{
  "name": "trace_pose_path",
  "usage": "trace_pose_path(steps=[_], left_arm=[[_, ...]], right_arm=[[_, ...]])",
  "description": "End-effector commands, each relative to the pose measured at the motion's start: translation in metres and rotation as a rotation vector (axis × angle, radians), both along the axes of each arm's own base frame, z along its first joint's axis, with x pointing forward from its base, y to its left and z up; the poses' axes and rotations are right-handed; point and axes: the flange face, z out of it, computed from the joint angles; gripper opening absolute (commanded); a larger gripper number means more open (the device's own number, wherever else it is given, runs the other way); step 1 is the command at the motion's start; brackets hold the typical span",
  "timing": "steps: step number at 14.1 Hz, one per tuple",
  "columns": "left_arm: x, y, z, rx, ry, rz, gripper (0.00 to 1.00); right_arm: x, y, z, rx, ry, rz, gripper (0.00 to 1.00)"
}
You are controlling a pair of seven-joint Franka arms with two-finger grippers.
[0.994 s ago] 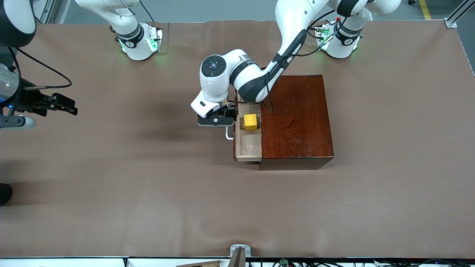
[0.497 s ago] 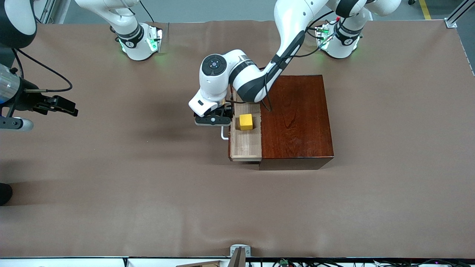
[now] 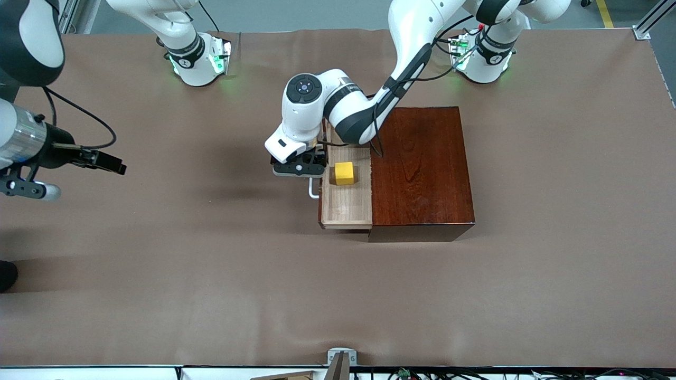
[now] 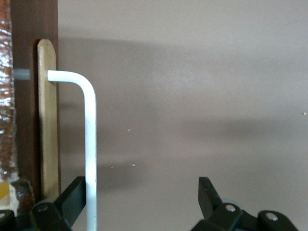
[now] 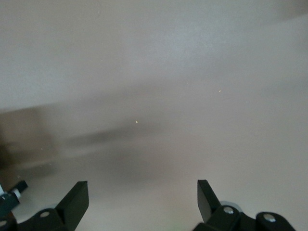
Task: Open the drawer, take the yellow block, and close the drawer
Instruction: 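Pull the drawer open by its handle with the left gripper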
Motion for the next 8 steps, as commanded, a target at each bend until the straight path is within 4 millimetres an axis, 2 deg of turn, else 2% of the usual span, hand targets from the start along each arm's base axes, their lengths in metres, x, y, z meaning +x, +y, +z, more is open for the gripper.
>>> trace_pose_path(steps=[1, 3, 8], left_arm=[[-0.024, -0.034, 0.004, -0.136, 0.013, 0.048, 1.00], [-0.023, -0.033, 0.007, -0.138, 0.019, 0.055, 1.00], [-0.010, -0.015, 0.003, -0.055, 0.034, 0.071, 1.00]], right_arm=[[0.005, 0.008, -0.002, 0.035, 0.005, -0.077, 1.00], [0.005, 0.012, -0.002, 0.028, 0.013, -0.135, 1.00], [0.004, 0.040, -0.004, 0.003, 0.033, -0.272, 1.00]])
